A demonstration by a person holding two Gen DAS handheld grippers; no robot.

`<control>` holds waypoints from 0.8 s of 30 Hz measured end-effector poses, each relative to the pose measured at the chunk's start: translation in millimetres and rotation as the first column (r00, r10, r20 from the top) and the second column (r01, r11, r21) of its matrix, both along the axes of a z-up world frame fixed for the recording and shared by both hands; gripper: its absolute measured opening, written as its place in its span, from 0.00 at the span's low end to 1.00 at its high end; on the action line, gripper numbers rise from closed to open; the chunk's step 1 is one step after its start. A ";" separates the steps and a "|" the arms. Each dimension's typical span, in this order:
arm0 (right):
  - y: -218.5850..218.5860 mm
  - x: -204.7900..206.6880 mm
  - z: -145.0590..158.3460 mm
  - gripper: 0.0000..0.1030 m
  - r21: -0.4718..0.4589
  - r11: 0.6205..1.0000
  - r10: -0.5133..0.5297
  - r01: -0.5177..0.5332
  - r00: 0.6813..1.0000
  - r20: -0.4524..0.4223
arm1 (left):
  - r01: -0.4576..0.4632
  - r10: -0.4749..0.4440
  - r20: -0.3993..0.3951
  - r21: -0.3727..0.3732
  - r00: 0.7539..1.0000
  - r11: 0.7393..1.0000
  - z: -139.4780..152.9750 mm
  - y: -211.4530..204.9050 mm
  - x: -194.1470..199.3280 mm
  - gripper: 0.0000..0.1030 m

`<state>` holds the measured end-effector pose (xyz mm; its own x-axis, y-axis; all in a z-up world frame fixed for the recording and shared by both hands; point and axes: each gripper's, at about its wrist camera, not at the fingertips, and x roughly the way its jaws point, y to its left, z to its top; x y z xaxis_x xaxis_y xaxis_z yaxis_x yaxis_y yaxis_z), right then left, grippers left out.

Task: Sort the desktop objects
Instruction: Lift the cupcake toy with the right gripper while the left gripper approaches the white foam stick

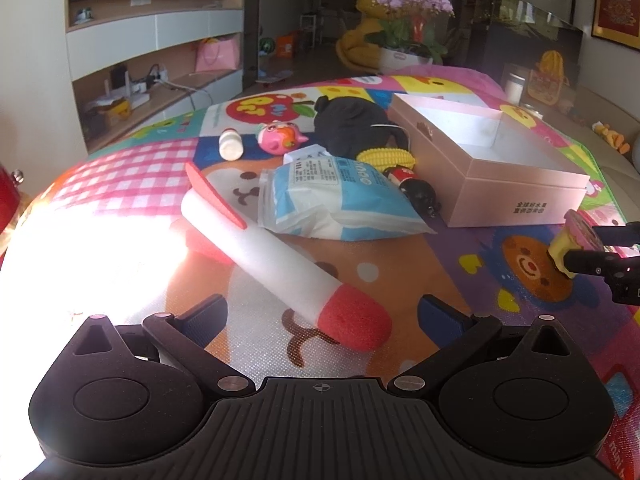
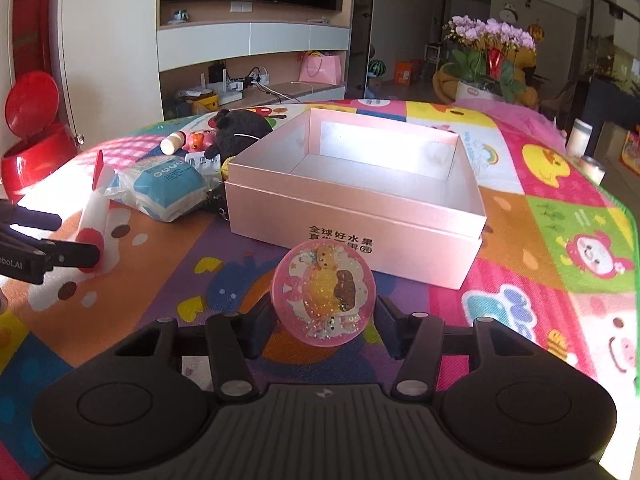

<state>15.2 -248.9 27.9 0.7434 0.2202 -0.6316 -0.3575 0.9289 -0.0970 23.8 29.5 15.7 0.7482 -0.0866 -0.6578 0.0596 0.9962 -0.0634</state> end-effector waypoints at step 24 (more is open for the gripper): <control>4.9 -26.1 -4.0 0.86 -0.066 0.998 0.011 -0.007 0.998 0.067 | 0.084 -0.093 -0.060 -0.133 0.994 0.988 -6.5 -19.4 23.8 1.00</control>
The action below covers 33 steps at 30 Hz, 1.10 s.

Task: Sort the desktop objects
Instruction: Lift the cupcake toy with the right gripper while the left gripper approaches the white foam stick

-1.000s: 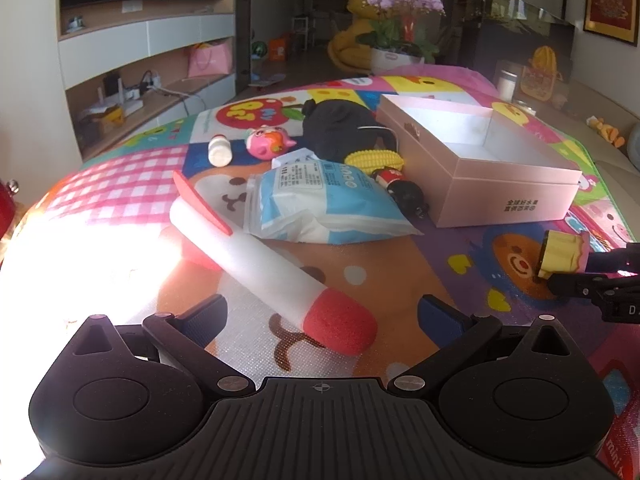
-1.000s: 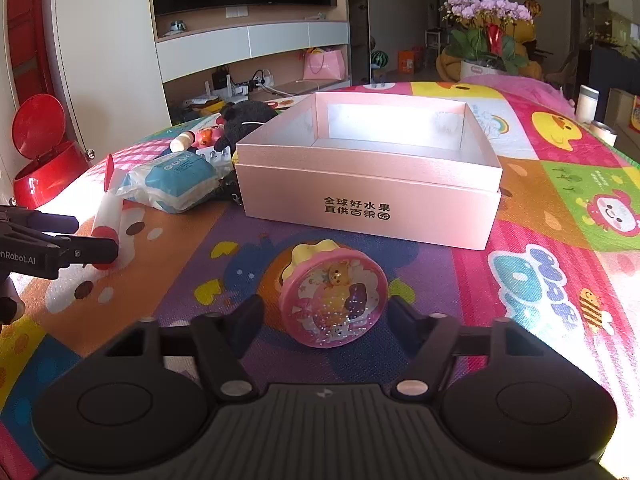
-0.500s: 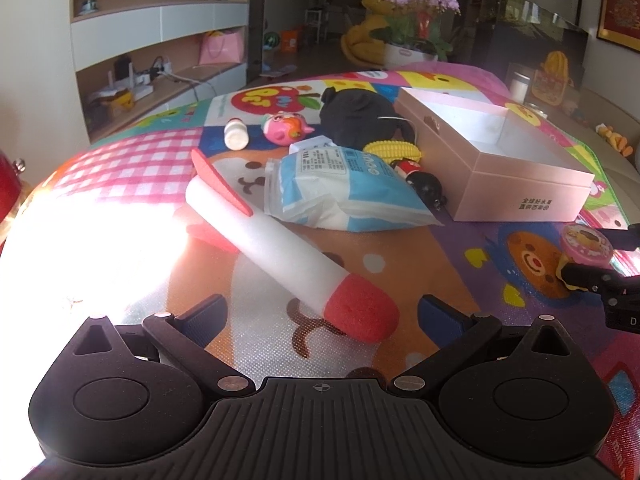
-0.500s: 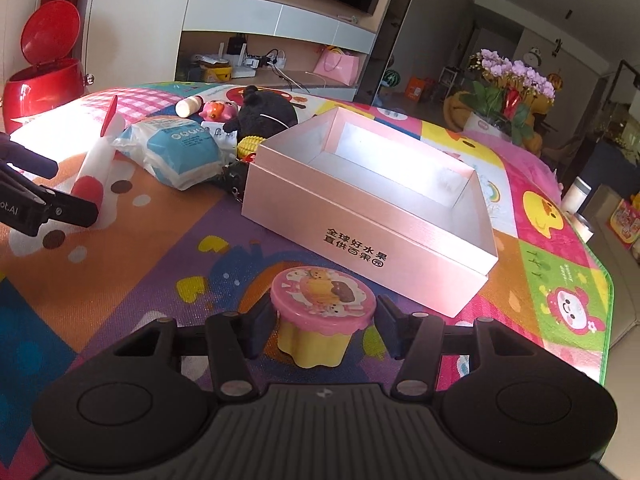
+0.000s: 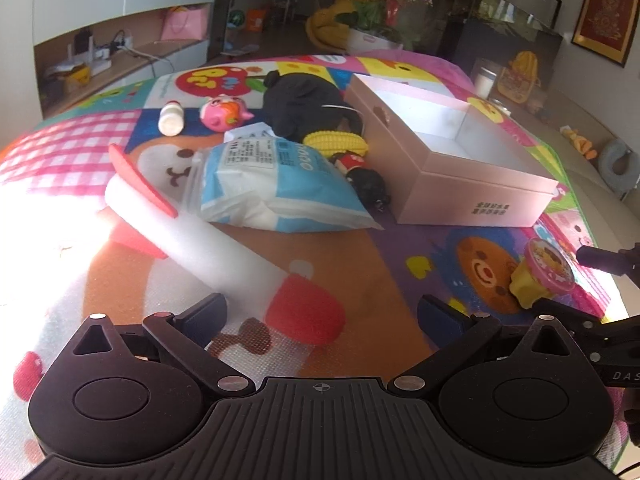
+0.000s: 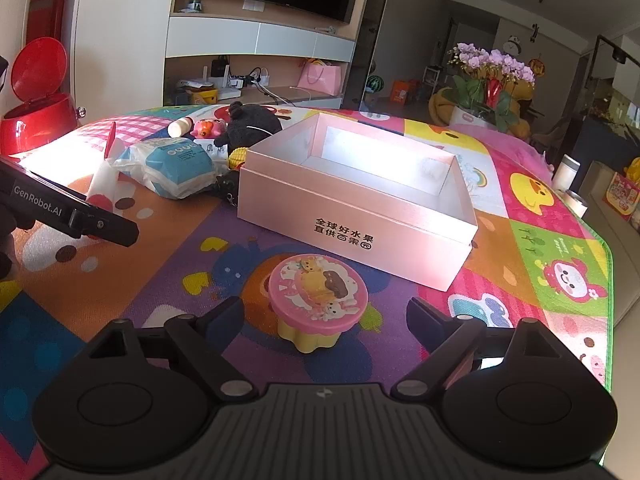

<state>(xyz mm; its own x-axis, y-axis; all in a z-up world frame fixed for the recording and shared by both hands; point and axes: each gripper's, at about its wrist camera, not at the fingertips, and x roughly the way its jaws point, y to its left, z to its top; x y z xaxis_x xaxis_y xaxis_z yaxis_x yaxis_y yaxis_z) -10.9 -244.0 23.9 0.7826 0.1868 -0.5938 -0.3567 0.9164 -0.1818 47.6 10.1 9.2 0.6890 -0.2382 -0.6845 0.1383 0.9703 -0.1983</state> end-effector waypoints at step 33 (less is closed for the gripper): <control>7.0 20.8 -15.8 0.89 0.067 0.996 -0.064 0.067 0.997 -0.051 | -0.201 0.200 0.026 0.102 0.980 0.974 13.2 65.8 -2.5 0.95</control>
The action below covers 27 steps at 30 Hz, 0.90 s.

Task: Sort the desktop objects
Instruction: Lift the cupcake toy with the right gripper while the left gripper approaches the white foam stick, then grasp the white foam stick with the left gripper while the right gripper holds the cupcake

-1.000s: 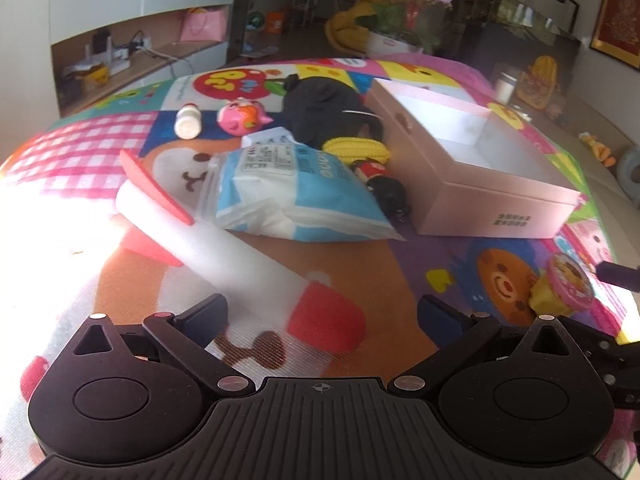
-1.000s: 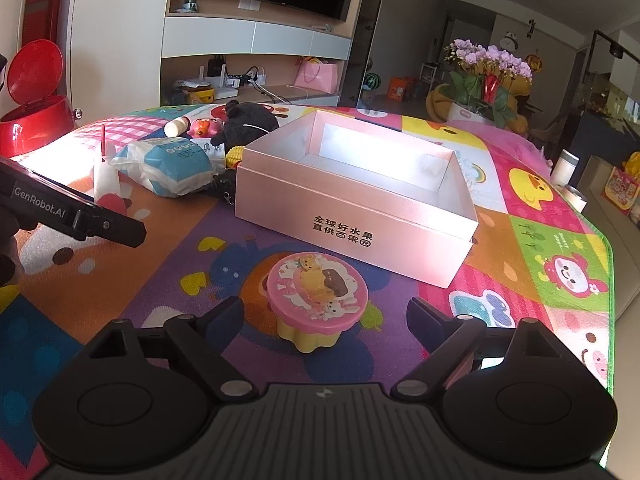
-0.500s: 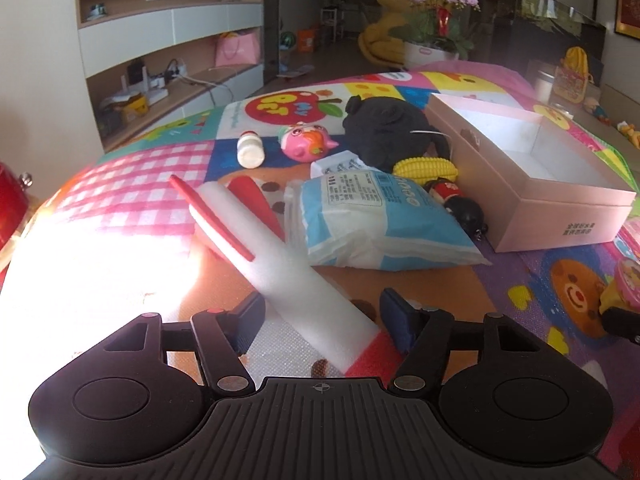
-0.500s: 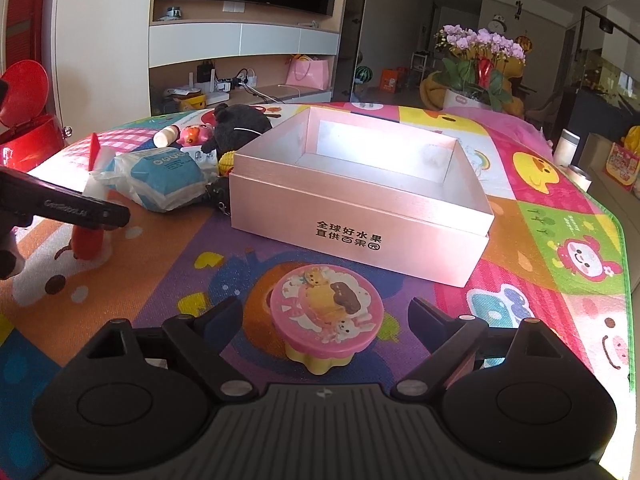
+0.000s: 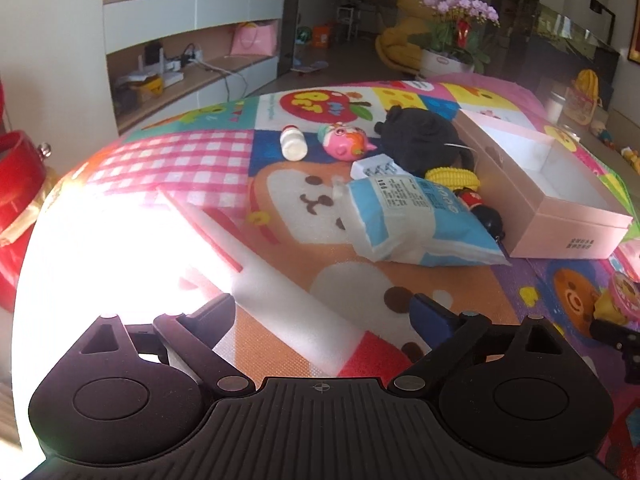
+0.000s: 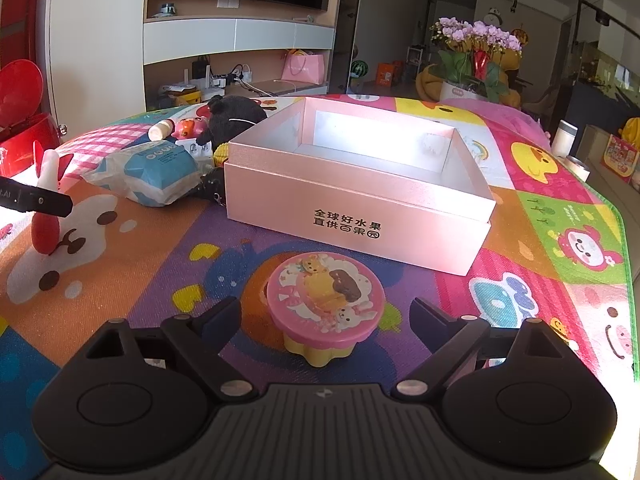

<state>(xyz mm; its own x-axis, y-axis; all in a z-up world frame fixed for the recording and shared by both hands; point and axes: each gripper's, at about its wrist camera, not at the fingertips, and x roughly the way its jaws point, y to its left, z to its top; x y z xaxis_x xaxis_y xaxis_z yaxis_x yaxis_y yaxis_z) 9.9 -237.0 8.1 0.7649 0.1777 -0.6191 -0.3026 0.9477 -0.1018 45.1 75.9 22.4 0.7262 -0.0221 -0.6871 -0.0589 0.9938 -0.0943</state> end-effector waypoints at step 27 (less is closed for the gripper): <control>0.8 -1.5 -3.5 0.94 -0.005 1.000 -0.018 0.018 1.000 0.012 | 0.106 -0.106 -0.020 -0.015 0.994 0.994 -7.1 -17.8 -27.1 0.35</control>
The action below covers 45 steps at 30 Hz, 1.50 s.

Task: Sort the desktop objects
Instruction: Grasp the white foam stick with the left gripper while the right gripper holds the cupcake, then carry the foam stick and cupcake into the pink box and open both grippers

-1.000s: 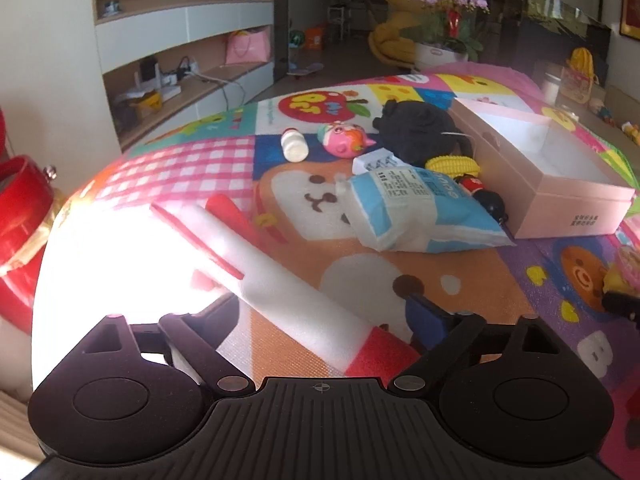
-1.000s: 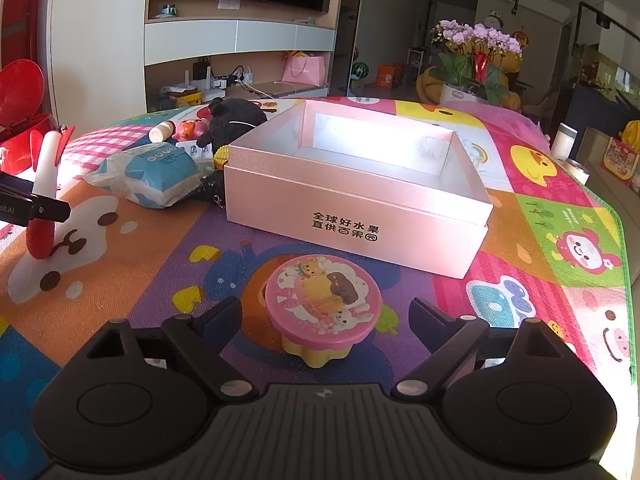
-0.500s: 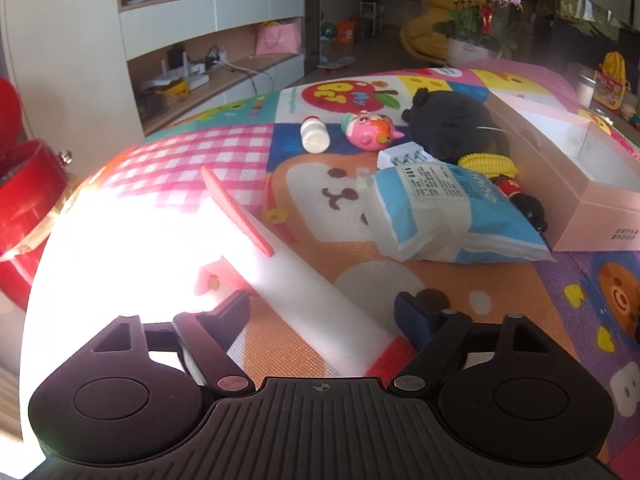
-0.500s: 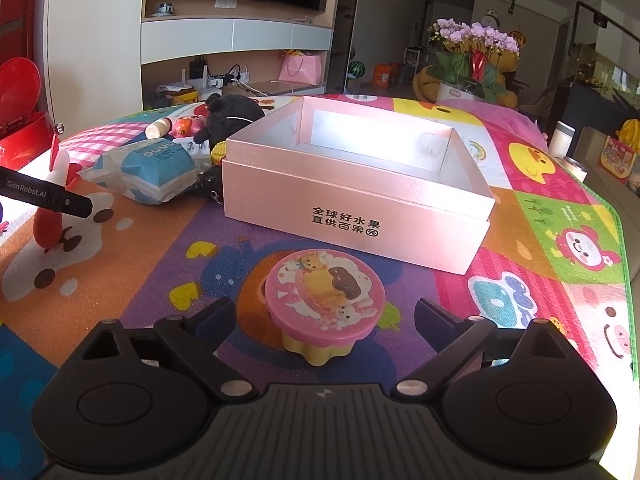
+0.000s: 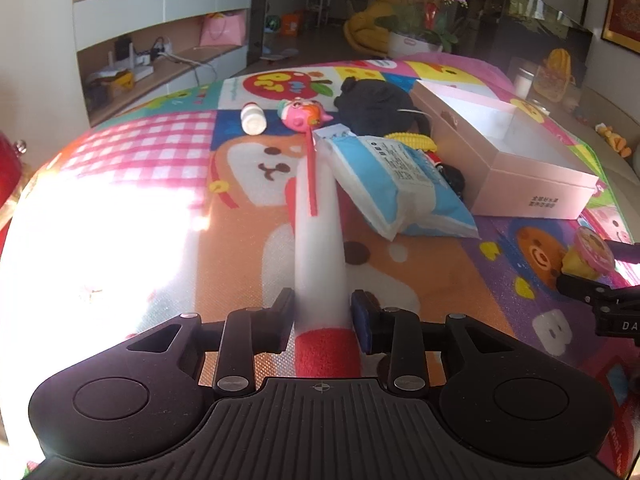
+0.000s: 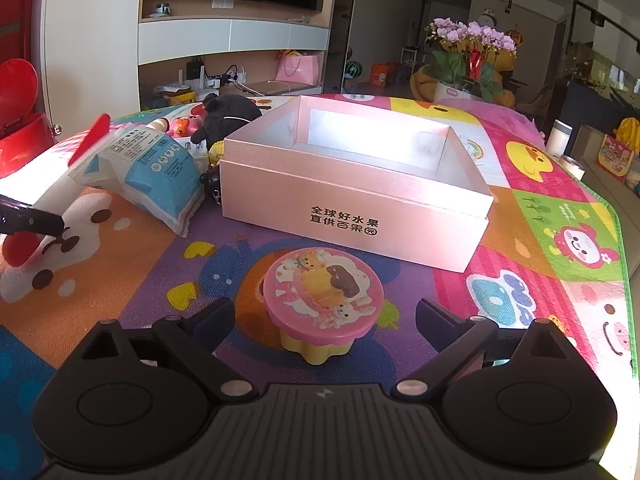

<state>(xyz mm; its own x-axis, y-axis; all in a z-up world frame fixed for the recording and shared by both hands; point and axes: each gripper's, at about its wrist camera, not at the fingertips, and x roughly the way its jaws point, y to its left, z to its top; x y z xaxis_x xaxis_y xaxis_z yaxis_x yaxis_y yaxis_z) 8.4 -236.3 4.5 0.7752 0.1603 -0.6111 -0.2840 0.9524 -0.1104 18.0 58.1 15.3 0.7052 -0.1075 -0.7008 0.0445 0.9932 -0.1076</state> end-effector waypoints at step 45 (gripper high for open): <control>-17.6 -35.8 33.3 0.54 0.022 0.997 0.076 -0.075 0.996 -0.049 | 0.078 -0.091 0.153 0.087 0.984 0.993 45.8 -19.5 -79.3 0.31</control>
<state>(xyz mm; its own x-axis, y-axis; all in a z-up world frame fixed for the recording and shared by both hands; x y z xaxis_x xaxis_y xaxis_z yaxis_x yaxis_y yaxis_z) -27.4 -253.9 37.8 0.7293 0.2302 -0.6443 -0.3600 0.9299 -0.0752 -61.3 38.6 61.1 0.7974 -0.1189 -0.5917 0.1383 0.9903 -0.0126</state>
